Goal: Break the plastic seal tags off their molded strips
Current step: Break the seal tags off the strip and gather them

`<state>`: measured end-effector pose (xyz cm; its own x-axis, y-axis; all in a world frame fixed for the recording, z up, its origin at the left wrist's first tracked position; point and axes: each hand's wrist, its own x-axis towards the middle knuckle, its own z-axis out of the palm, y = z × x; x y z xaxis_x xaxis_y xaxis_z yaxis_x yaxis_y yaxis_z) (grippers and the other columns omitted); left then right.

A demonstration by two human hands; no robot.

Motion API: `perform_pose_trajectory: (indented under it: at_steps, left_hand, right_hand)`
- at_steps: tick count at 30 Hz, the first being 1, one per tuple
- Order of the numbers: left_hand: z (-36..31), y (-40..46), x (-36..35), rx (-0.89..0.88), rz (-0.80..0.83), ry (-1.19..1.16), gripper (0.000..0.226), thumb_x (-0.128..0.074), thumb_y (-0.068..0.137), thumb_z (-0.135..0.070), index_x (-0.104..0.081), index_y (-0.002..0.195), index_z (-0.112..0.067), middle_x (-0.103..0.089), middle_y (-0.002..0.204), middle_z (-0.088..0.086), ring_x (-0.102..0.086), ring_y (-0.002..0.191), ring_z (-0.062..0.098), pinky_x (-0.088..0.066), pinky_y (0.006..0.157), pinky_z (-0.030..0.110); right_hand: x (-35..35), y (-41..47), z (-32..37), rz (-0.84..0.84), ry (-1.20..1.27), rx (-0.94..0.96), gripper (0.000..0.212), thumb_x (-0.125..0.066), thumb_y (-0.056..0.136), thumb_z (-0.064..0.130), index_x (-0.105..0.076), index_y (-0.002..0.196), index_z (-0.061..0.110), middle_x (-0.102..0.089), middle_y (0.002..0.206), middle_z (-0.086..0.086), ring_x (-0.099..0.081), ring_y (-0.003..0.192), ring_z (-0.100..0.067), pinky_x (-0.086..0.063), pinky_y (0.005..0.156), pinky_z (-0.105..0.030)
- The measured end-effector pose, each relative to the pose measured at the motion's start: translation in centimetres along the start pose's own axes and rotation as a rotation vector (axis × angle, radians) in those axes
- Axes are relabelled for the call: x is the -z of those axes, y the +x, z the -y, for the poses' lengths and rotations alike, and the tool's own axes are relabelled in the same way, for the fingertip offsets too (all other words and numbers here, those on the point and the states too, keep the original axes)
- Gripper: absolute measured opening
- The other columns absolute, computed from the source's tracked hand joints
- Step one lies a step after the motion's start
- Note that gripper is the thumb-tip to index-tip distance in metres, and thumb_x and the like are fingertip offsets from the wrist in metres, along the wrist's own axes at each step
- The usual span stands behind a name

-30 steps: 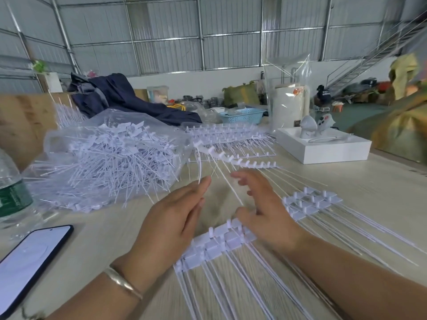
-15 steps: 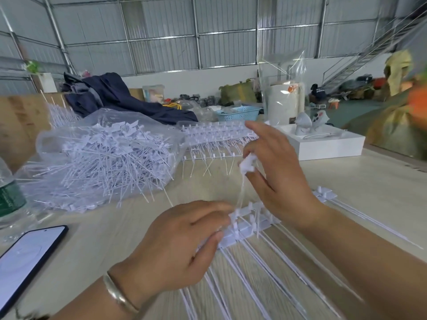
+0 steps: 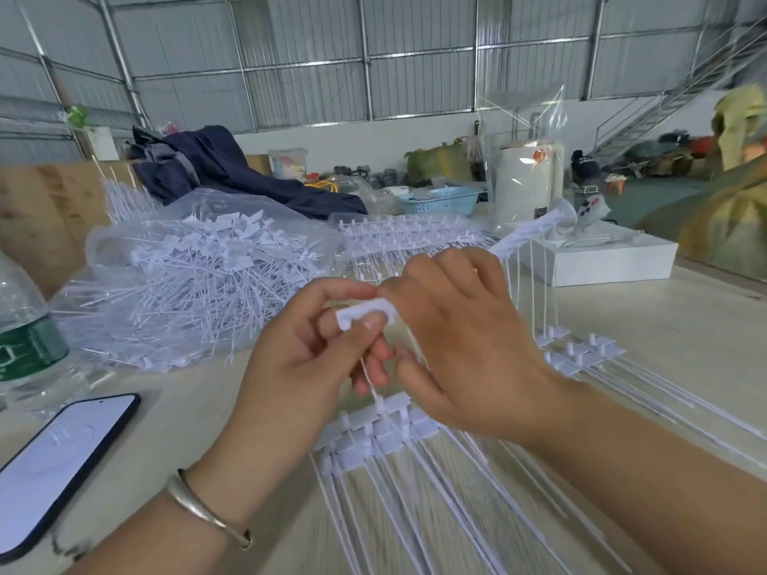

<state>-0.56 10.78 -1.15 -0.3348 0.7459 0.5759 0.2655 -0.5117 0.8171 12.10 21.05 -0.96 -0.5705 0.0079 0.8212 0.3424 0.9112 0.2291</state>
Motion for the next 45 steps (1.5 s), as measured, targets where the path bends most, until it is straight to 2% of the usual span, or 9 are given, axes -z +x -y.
perform_pose_trajectory:
  at_steps: [4,10,15,23,26,29,34,42,45]
  left_hand:
    - [0.0,-0.1,0.3,0.242,-0.001,-0.281,0.014,-0.061,0.080,-0.018,-0.073,0.073,-0.020,-0.062,0.063,0.005,-0.051,0.045,0.010,-0.038,0.040,0.016]
    - [1.7,0.4,1.0,0.520,0.097,-0.682,0.015,-0.057,0.081,-0.009,-0.068,0.074,-0.016,-0.056,0.065,0.005,-0.047,0.044,0.008,-0.039,0.038,0.015]
    - [2.6,0.3,1.6,0.621,0.125,-0.696,0.008,-0.055,0.083,-0.006,-0.061,0.082,-0.011,-0.055,0.064,0.007,-0.046,0.041,0.008,-0.039,0.037,0.017]
    - [3.3,0.1,2.0,0.744,0.042,-0.262,0.009,-0.060,0.076,-0.001,-0.064,0.073,-0.008,-0.061,0.063,0.014,-0.054,0.040,0.016,-0.037,0.035,0.016]
    - [3.8,-0.2,2.2,0.668,0.018,-0.025,0.017,-0.056,0.088,0.002,-0.066,0.077,-0.007,-0.064,0.065,0.014,-0.059,0.045,0.021,-0.040,0.039,0.019]
    - [3.7,-0.2,2.5,0.622,0.049,-0.013,0.027,-0.061,0.086,-0.003,-0.074,0.067,-0.018,-0.064,0.065,0.008,-0.057,0.046,0.015,-0.039,0.040,0.019]
    - [3.9,-0.2,2.7,0.653,0.164,-0.261,0.013,-0.067,0.073,-0.017,-0.067,0.085,-0.012,-0.063,0.070,0.004,-0.056,0.052,0.010,-0.042,0.044,0.017]
    - [4.3,-0.3,2.4,0.507,0.049,-0.038,0.028,-0.073,0.067,-0.032,-0.073,0.083,-0.009,-0.062,0.070,0.004,-0.056,0.059,0.011,-0.044,0.054,0.018]
    - [4.2,-0.4,2.5,0.563,0.075,-0.190,0.028,-0.074,0.067,-0.025,-0.071,0.087,-0.005,-0.061,0.071,0.004,-0.058,0.058,0.010,-0.046,0.052,0.017]
  right_hand:
    - [1.0,0.0,-0.6,0.061,0.161,-0.098,0.048,-0.040,0.094,0.038,-0.056,0.124,0.005,-0.054,0.099,-0.004,-0.046,0.092,-0.024,-0.033,0.086,-0.039]
    - [1.8,0.5,-2.2,-0.055,-0.129,-0.048,0.037,-0.047,0.098,0.038,-0.069,0.096,0.007,-0.058,0.089,-0.009,-0.054,0.083,-0.032,-0.032,0.087,-0.042]
    - [2.2,1.3,-1.2,-0.162,-0.189,0.122,0.020,-0.063,0.088,0.027,-0.068,0.081,0.009,-0.060,0.083,-0.009,-0.055,0.078,-0.030,-0.034,0.084,-0.039]
    - [0.2,0.1,-0.4,0.364,-0.262,0.018,0.024,-0.064,0.087,0.041,-0.072,0.089,0.018,-0.062,0.092,-0.005,-0.057,0.091,-0.026,-0.040,0.081,-0.036]
    - [-1.0,-1.1,-0.2,0.605,-0.100,-0.139,0.034,-0.039,0.098,0.047,-0.063,0.106,0.024,-0.059,0.101,0.002,-0.050,0.101,-0.021,-0.031,0.085,-0.036]
    - [-2.0,-2.4,-0.5,0.676,0.323,-0.385,0.026,-0.044,0.100,0.043,-0.056,0.086,0.026,-0.053,0.073,0.010,-0.048,0.073,-0.010,-0.032,0.072,-0.029]
    - [-1.6,-2.7,-1.4,0.499,1.149,-0.733,0.013,-0.057,0.095,0.008,-0.063,0.086,0.000,-0.062,0.069,-0.004,-0.052,0.065,-0.015,-0.042,0.065,-0.021]
    - [-0.8,-2.4,-2.5,0.428,1.265,-0.741,0.010,-0.060,0.090,0.001,-0.064,0.081,0.001,-0.058,0.062,-0.005,-0.047,0.055,-0.010,-0.042,0.058,-0.016]
    - [-0.7,-2.4,-2.8,0.473,1.244,-0.696,0.009,-0.061,0.091,0.003,-0.064,0.084,-0.002,-0.059,0.065,-0.009,-0.050,0.060,-0.015,-0.044,0.060,-0.018]
